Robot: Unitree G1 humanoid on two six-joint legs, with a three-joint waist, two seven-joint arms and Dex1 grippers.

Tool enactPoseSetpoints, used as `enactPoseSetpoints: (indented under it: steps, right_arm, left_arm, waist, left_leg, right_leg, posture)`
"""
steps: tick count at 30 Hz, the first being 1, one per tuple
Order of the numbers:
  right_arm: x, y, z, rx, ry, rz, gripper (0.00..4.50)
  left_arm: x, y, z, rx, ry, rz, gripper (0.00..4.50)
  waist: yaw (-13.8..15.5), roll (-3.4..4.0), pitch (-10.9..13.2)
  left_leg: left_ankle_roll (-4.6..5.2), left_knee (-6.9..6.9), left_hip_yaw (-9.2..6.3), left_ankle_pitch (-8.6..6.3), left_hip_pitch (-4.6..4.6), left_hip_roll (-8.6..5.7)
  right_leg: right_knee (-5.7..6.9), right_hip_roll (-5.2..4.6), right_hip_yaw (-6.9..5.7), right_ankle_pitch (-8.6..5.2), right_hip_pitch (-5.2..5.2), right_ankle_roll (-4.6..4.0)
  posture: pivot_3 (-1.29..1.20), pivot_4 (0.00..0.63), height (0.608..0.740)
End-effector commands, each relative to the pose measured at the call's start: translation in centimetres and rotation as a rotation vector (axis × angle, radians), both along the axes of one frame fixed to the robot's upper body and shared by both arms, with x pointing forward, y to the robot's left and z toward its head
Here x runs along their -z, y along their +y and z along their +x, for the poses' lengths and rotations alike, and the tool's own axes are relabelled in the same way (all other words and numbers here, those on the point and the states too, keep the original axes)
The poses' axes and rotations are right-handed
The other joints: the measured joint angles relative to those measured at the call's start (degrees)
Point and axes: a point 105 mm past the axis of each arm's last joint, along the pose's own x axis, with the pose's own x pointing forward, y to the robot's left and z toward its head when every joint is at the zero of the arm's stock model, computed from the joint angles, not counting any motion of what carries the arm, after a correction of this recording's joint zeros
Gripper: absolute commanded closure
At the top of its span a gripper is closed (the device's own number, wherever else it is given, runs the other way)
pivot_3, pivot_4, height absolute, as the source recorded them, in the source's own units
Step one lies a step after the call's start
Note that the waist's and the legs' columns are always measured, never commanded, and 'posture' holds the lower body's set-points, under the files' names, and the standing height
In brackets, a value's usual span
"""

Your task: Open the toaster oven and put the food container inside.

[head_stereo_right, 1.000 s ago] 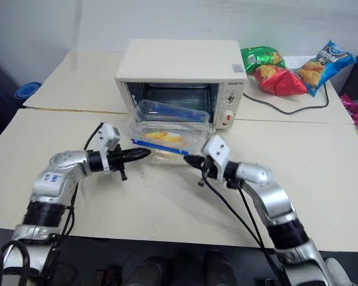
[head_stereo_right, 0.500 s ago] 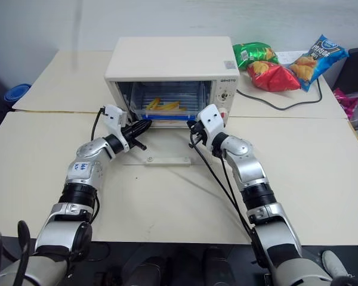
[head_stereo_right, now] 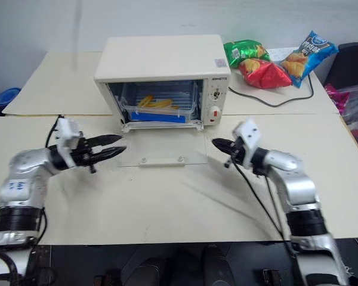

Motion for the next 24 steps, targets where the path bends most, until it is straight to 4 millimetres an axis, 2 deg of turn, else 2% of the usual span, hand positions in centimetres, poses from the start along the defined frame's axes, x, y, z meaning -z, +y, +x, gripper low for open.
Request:
enactPoseSetpoints:
  steps: [1, 3, 6, 11, 13, 17, 22, 24]
  right_arm:
    - [2.5, -2.3, 0.1, -0.047, 0.028, -0.142, 4.5]
    - [3.2, -2.0, 0.3, -0.086, 0.052, -0.127, 4.5]
    - [3.8, 0.1, 0.7, -0.172, 0.048, -0.071, 4.5]
    - [1.6, 4.2, 1.3, -0.264, -0.007, 0.165, 4.5]
    - [0.2, 4.9, 1.4, -0.268, -0.028, 0.282, 4.5]
    - [-2.3, 5.4, 1.1, -0.293, -0.081, 0.399, 4.5]
    - [-8.0, 4.9, 1.0, -0.277, -0.168, 0.64, 4.5]
    - [-9.2, 4.4, 1.1, -0.256, -0.18, 0.689, 4.5]
  left_arm:
    - [-1.9, 0.6, -4.0, 0.237, 0.015, 0.066, 1.42]
    - [-1.6, 0.8, -4.9, 0.29, 0.069, 0.085, 0.83]
    - [-1.1, 0.9, -5.5, 0.329, 0.114, 0.071, 0.04]
    - [-2.2, 0.8, -3.9, 0.182, 0.177, -0.116, 0.04]
    - [-2.5, 1.1, -3.5, 0.129, 0.148, -0.163, 0.04]
    - [-2.5, 2.3, -2.6, -0.013, 0.072, -0.196, 0.04]
    - [-2.1, 3.5, -2.2, -0.124, 0.01, -0.164, 0.04]
    - [-1.4, 3.7, -2.1, -0.15, 0.024, -0.134, 0.04]
  waist:
    - [0.34, 0.0, 0.0]
    - [0.42, 0.1, 0.06]
    - [0.18, 0.21, 0.09]
    - [-0.03, 0.24, 0.11]
    - [-0.01, 0.24, 0.11]
    - [0.24, 0.26, 0.12]
    - [0.38, 0.27, 0.12]
    - [0.36, 0.28, 0.13]
  left_leg:
    - [0.0, 0.01, 0.03, -0.01, 0.03, 0.02]
    - [0.0, -0.02, 0.1, -0.01, 0.08, 0.04]
    - [0.01, -0.02, 0.19, -0.01, 0.14, 0.06]
    - [-0.03, 0.0, 0.2, -0.03, 0.06, 0.13]
    - [-0.03, 0.04, 0.16, -0.03, 0.02, 0.13]
    - [-0.03, 0.06, 0.11, -0.03, 0.02, 0.11]
    - [-0.04, 0.07, 0.1, -0.03, 0.02, 0.11]
    - [-0.04, 0.04, 0.11, -0.03, 0.03, 0.11]
  right_leg:
    - [-0.03, 0.02, 0.0, 0.01, 0.06, -0.02]
    - [-0.01, 0.02, 0.07, 0.02, 0.05, -0.03]
    - [-0.01, 0.04, 0.08, 0.02, 0.06, -0.03]
    - [0.19, 0.11, 0.06, 0.03, -0.07, -0.04]
    - [0.25, 0.11, 0.05, 0.03, -0.06, -0.04]
    - [0.22, 0.09, -0.03, 0.03, -0.04, -0.05]
    - [0.2, 0.09, -0.01, 0.04, -0.03, -0.06]
    - [0.2, 0.09, 0.0, 0.04, -0.05, -0.06]
  posture:
    - [0.0, 0.15, 0.74]
    - [0.0, 0.15, 0.74]
    - [0.0, 0.15, 0.74]
    - [0.0, 0.15, 0.74]
    - [0.0, 0.15, 0.74]
    - [0.0, 0.15, 0.74]
    - [0.0, 0.15, 0.74]
    - [0.0, 0.15, 0.74]
